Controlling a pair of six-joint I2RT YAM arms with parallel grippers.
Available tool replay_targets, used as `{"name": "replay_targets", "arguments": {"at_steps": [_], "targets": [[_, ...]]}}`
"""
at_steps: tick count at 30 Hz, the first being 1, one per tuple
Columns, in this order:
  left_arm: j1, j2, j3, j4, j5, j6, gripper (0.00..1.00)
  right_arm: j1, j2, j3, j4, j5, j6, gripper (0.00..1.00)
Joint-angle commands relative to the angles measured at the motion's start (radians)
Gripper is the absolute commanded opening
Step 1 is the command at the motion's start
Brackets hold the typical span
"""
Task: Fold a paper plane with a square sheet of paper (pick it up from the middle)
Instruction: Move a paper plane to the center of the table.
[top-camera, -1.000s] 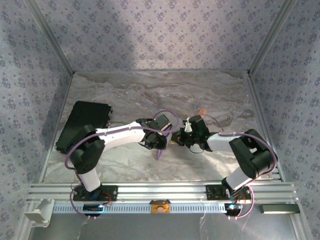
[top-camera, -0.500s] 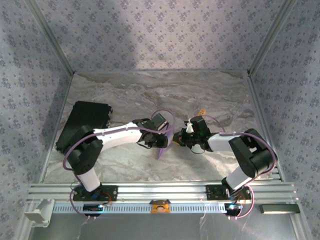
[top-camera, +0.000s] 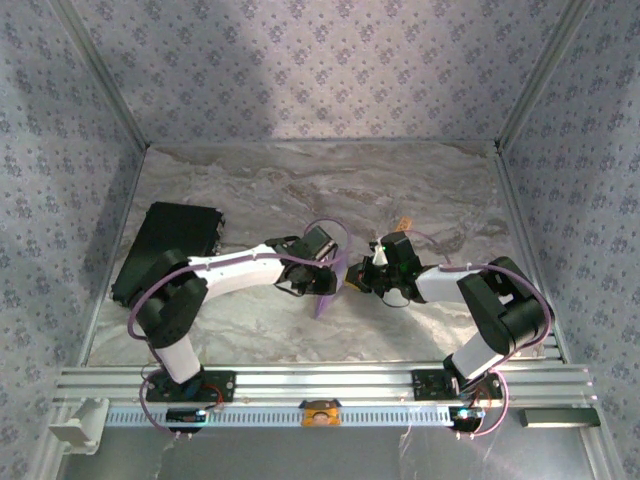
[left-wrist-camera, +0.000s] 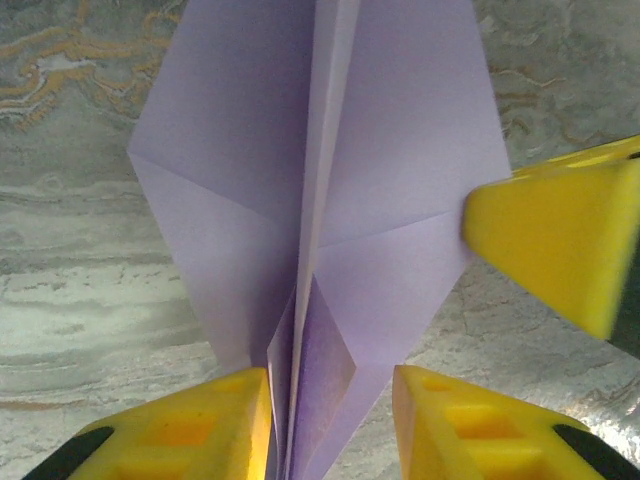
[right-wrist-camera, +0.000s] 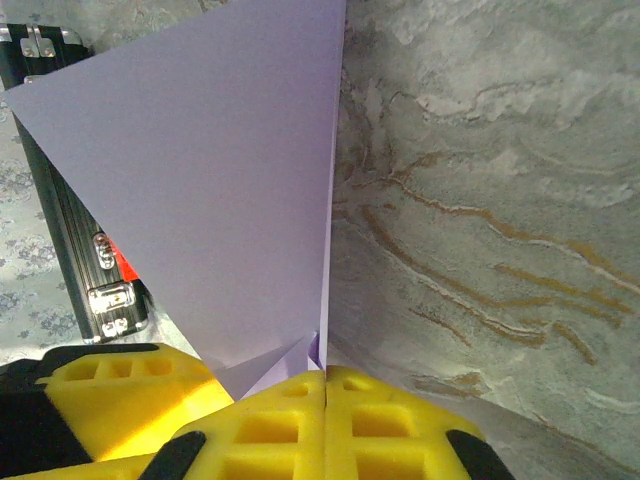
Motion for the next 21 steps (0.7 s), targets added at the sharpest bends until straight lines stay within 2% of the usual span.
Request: {"name": "replay_targets", "arguments": {"at_steps": [1, 6, 15, 21], "targets": [[0.006, 0.022, 0.007, 0.0, 0.015, 0.005, 0.36, -0.006, 0.004, -0.008, -0.006, -0.013, -0.008, 0.06], [0.003, 0.031, 0.006, -0.002, 0.011, 0.005, 0.35, -0.005, 0.003, -0.006, -0.008, -0.015, -0.007, 0.06], [-0.01, 0.062, 0.036, -0.035, -0.013, 0.03, 0.15, -0.006, -0.001, -0.005, -0.009, -0.014, -0.007, 0.06], [-0.021, 0.082, 0.057, -0.048, -0.018, 0.039, 0.14, -0.005, 0.0, -0.006, -0.012, -0.013, -0.008, 0.06]]}}
